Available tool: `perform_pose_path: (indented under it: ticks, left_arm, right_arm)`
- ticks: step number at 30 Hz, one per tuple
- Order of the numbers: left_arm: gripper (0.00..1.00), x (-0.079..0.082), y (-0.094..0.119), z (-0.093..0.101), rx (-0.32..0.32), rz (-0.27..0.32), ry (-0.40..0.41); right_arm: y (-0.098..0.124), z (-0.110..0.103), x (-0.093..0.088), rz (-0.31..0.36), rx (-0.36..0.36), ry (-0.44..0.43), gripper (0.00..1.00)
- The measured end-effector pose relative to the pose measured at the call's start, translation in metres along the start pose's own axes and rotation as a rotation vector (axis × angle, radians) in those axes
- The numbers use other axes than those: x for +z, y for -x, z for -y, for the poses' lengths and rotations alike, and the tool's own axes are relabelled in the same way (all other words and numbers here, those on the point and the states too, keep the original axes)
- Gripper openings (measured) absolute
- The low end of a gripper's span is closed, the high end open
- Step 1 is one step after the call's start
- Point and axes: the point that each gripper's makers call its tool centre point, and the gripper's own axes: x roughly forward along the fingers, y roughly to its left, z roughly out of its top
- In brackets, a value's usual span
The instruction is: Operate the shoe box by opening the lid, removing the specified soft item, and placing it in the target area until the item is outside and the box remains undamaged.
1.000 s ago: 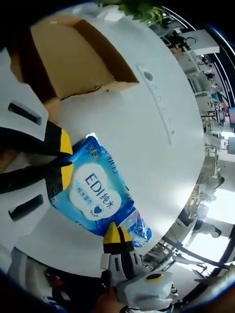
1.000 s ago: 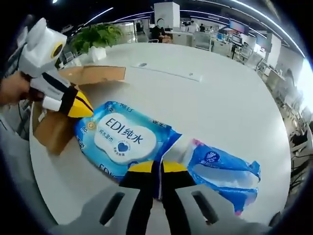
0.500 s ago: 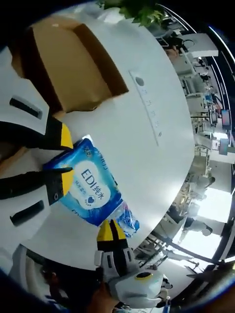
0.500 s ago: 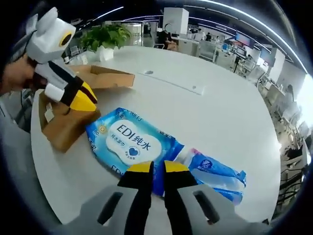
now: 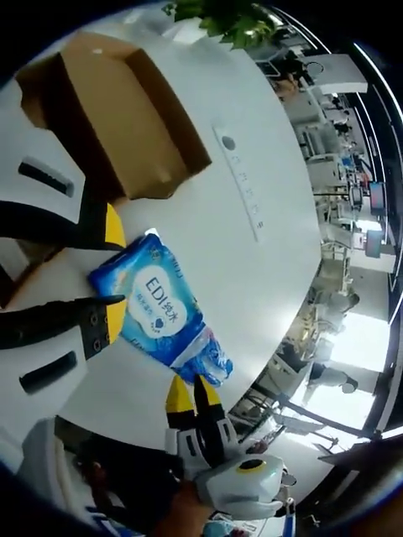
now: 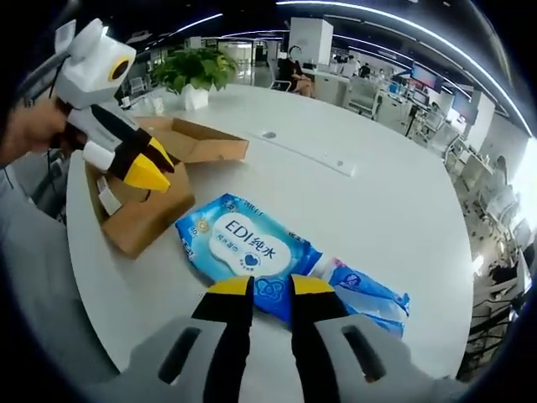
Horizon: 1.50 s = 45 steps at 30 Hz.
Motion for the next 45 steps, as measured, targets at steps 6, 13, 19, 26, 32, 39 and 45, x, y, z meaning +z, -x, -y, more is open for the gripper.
perform_pose_path:
  ticks: [6,13,19,26,32,39,45]
  left_arm:
    - [0.25,-0.004,0.019,-0.002,-0.008,0.019,-0.007]
    - [0.28,-0.009,0.037,-0.011,-0.006,0.030,-0.006]
    - [0.30,-0.011,0.054,-0.022,0.004,0.052,-0.004]
    - [0.35,-0.022,0.075,-0.036,0.015,0.062,-0.002]
    - [0.36,-0.031,0.089,-0.048,0.021,0.077,0.012]
    - [0.39,-0.045,0.109,-0.067,0.033,0.100,0.026]
    - [0.39,-0.055,0.130,-0.086,0.058,0.121,0.053]
  right_arm:
    - [0.011,-0.011,0.007,0.004,0.017,0.037,0.23]
    - [0.019,-0.023,0.017,0.007,0.037,0.059,0.28]
    - [0.024,-0.036,0.029,0.012,0.055,0.078,0.33]
    - [0.028,-0.053,0.040,0.016,0.078,0.111,0.37]
    - [0.027,-0.067,0.047,0.001,0.107,0.155,0.41]
    - [0.024,-0.088,0.056,-0.010,0.164,0.211,0.44]
    - [0.018,-0.105,0.065,-0.018,0.215,0.254,0.48]
